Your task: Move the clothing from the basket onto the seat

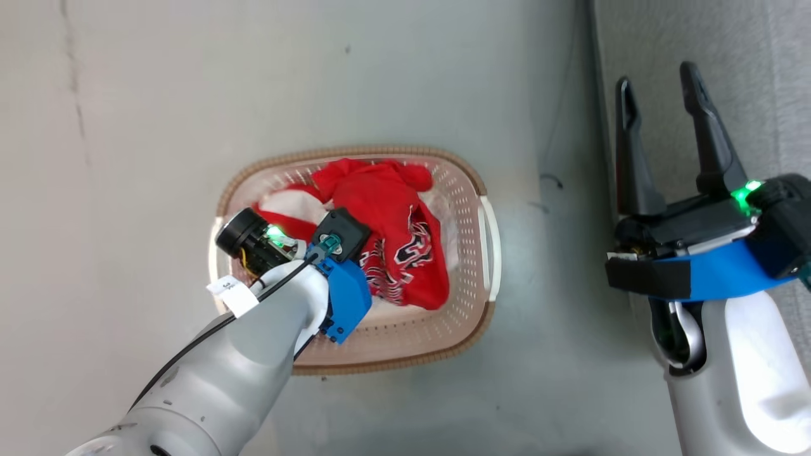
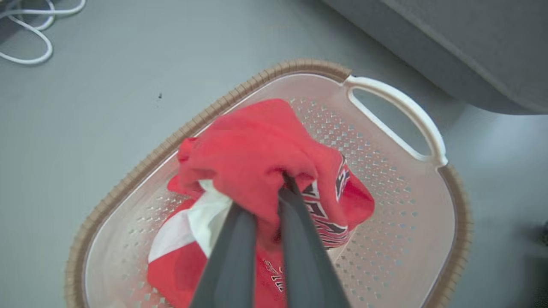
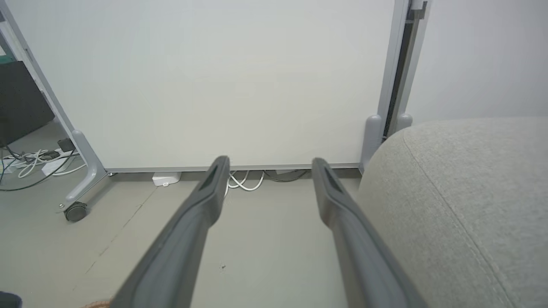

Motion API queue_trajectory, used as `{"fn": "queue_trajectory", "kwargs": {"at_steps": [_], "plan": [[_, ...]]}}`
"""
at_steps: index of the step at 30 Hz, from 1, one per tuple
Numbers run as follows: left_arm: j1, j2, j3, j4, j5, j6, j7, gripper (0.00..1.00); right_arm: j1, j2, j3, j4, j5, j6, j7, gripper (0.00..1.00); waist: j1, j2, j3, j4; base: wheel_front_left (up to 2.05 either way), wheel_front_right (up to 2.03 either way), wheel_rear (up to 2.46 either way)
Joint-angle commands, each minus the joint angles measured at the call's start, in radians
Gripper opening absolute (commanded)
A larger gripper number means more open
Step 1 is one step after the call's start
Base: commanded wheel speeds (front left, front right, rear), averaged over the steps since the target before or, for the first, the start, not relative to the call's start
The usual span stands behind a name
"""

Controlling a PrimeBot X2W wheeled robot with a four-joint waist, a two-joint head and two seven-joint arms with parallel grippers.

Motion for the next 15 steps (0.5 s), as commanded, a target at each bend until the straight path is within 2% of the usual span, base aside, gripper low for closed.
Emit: {"fn": "queue_trajectory", "kwargs": {"at_steps": [1, 15], "plan": [[0.008, 0.006, 0.011, -0.024, 0.003, -0.001, -0.005, 0.0, 0.022, -0.005, -0.005, 0.007, 0.005, 0.0, -0.003, 1.0, 0.0001, -0.0001, -0.065, 0.013, 0.0, 0.0, 0.0], [0.143, 0.052, 0.164, -0.219, 0.077, 0.017, -0.006, 0.0, 0.127, -0.005, -0.022, 0.055, 0.003, 0.0, -0.003, 1.0, 0.0001, -0.0001, -0.295, 0.033, 0.0, 0.0, 0.0]]}}
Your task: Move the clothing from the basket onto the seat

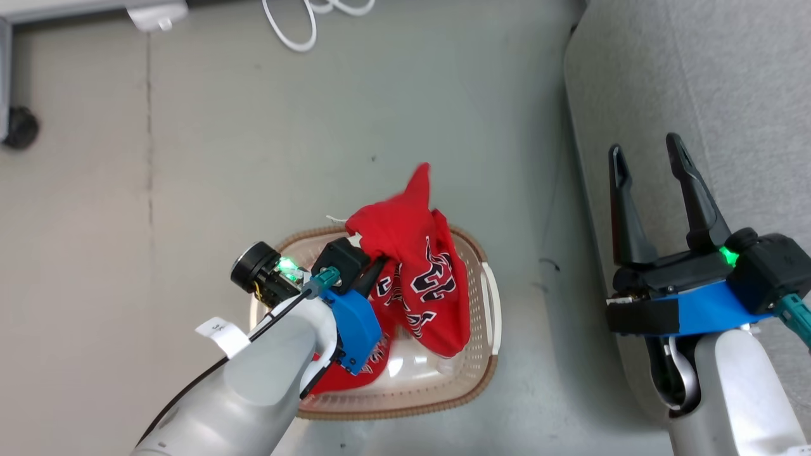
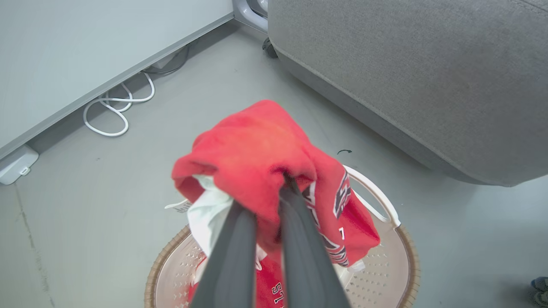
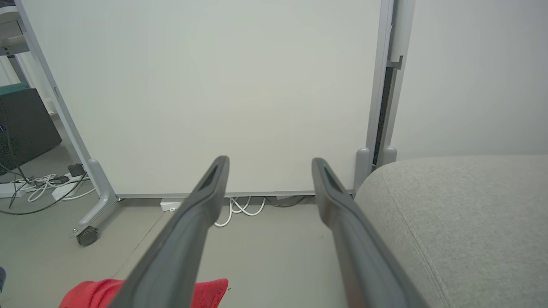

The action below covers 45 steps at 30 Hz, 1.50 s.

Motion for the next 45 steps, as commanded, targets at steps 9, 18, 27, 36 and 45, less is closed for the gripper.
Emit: {"fn": "queue_trajectory", "kwargs": {"at_steps": [9, 18, 27, 36, 45], "plan": [[0.07, 0.022, 0.146, -0.121, 0.052, 0.001, -0.005, 0.0, 0.066, -0.005, -0.007, 0.022, 0.008, 0.0, -0.003, 1.0, 0.0002, -0.0001, -0.155, 0.028, 0.0, 0.0, 0.0], [0.103, 0.016, 0.283, -0.238, 0.111, 0.003, -0.005, 0.0, 0.108, -0.005, -0.01, 0.033, 0.009, 0.0, -0.003, 1.0, 0.0002, -0.0001, -0.24, 0.045, 0.0, 0.0, 0.0], [0.061, -0.006, 0.334, -0.334, 0.173, -0.008, -0.005, 0.0, 0.145, -0.005, -0.009, 0.04, 0.016, 0.0, -0.003, 1.0, 0.0002, -0.0001, -0.296, 0.05, 0.0, 0.0, 0.0], [0.014, -0.013, 0.287, -0.369, 0.169, -0.012, -0.005, 0.0, 0.174, -0.005, -0.012, 0.043, 0.025, 0.0, -0.003, 1.0, 0.0002, -0.0001, -0.332, 0.046, 0.0, 0.0, 0.0], [0.002, -0.004, 0.26, -0.405, 0.141, -0.012, 0.011, 0.0, 0.189, -0.005, -0.013, 0.044, 0.031, 0.0, -0.003, 1.0, 0.0002, -0.0001, -0.347, 0.052, 0.0, 0.0, 0.0]]}}
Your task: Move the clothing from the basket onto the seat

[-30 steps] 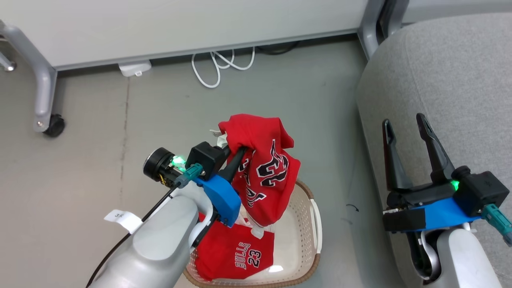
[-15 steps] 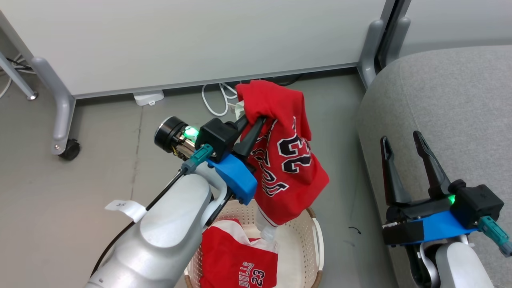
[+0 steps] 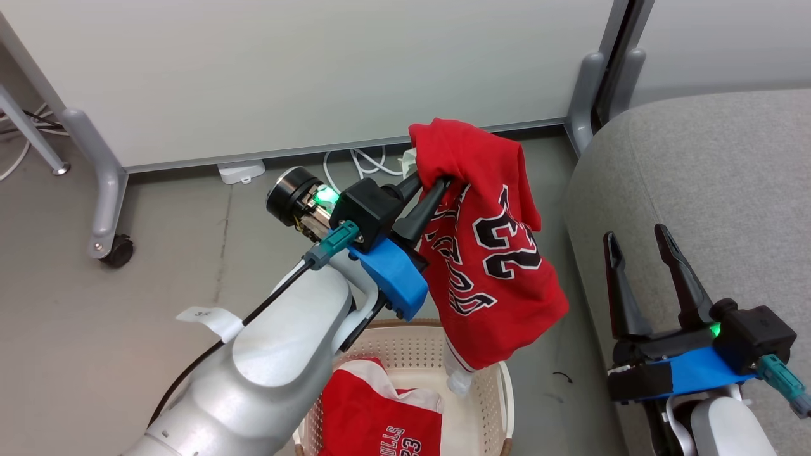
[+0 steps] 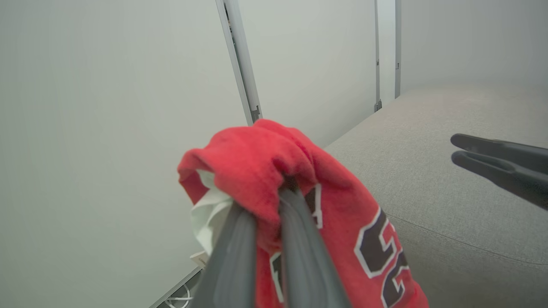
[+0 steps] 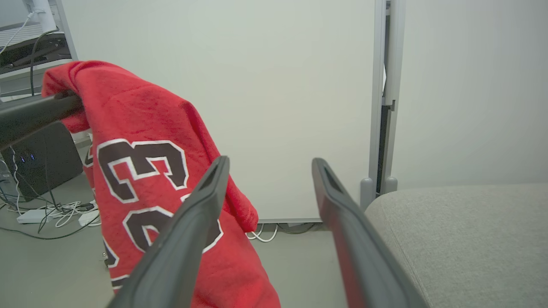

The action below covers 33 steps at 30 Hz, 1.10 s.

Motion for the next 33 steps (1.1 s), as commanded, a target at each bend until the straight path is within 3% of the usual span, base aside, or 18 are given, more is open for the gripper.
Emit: {"fn": "queue_trajectory", "kwargs": {"at_steps": [1, 7, 18, 25, 33], "plan": [[-0.017, 0.005, 0.0, -0.004, -0.005, -0.001, 0.002, 0.0, 0.013, -0.005, 0.001, 0.0, 0.003, 0.0, -0.003, 1.0, 0.0001, -0.0001, -0.001, 0.002, 0.0, 0.0, 0.0], [-0.017, 0.006, -0.013, -0.011, -0.015, -0.001, 0.005, 0.0, -0.009, -0.004, 0.03, -0.016, -0.012, 0.0, -0.003, 1.0, 0.0001, -0.0001, -0.001, 0.009, 0.0, 0.0, 0.0], [-0.032, 0.003, -0.022, -0.017, -0.019, 0.001, 0.002, 0.0, -0.136, -0.005, 0.189, -0.008, -0.074, 0.0, -0.003, 1.0, 0.0001, -0.0001, 0.005, 0.02, 0.0, 0.0, 0.0], [-0.035, -0.002, -0.025, -0.021, -0.024, 0.007, -0.003, 0.0, -0.215, -0.005, 0.267, 0.077, -0.111, 0.0, -0.002, 1.0, 0.0001, -0.0001, 0.015, 0.028, 0.0, 0.0, 0.0], [-0.044, -0.015, -0.038, -0.032, -0.023, 0.006, -0.008, 0.0, -0.291, -0.005, 0.274, 0.248, -0.153, 0.0, -0.002, 1.0, 0.0001, -0.0001, 0.034, 0.044, 0.0, 0.0, 0.0]]}}
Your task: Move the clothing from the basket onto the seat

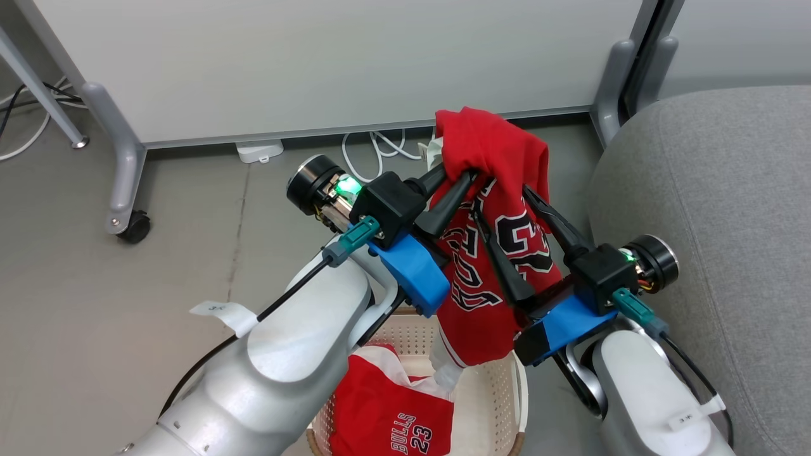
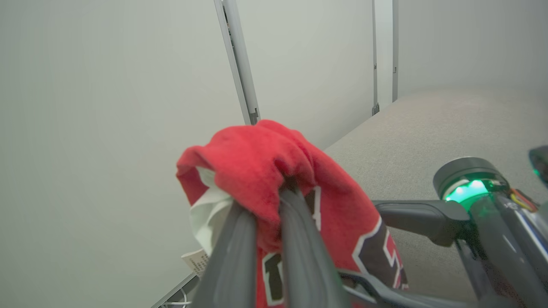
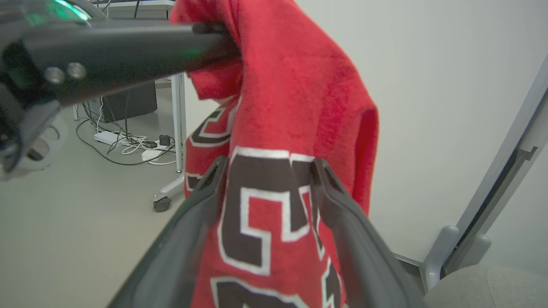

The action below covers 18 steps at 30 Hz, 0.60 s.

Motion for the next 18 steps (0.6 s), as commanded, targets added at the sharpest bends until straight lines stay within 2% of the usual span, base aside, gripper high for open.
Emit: {"fn": "queue_trajectory", "kwargs": {"at_steps": [1, 7, 8, 9, 18], "plan": [[-0.016, -0.001, 0.001, -0.006, -0.003, 0.001, -0.006, 0.0, -0.021, -0.005, 0.0, 0.024, 0.0, 0.0, -0.001, 1.0, 0.0, 0.0, 0.003, 0.003, 0.0, 0.0, 0.0], [-0.019, -0.007, -0.006, -0.011, -0.004, 0.0, -0.009, 0.0, -0.056, -0.005, 0.017, 0.124, 0.049, 0.0, -0.001, 0.98, 0.0, 0.0, 0.008, 0.014, 0.0, 0.0, 0.0], [-0.019, -0.008, -0.007, -0.011, -0.005, -0.001, -0.01, 0.0, -0.061, -0.005, 0.018, 0.134, 0.058, 0.0, -0.001, 0.38, 0.0, 0.0, 0.007, 0.016, 0.0, 0.0, 0.0], [-0.018, -0.009, -0.009, -0.011, -0.006, -0.001, -0.01, 0.0, -0.067, -0.005, 0.024, 0.141, 0.068, 0.0, -0.001, 0.0, 0.0, 0.0, 0.007, 0.018, 0.0, 0.0, 0.0], [-0.007, -0.007, -0.009, -0.003, -0.008, -0.001, -0.013, 0.0, -0.07, -0.004, 0.031, 0.139, 0.097, 0.0, -0.001, 0.0, 0.0, 0.0, 0.0, 0.021, 0.0, 0.0, 0.0]]}}
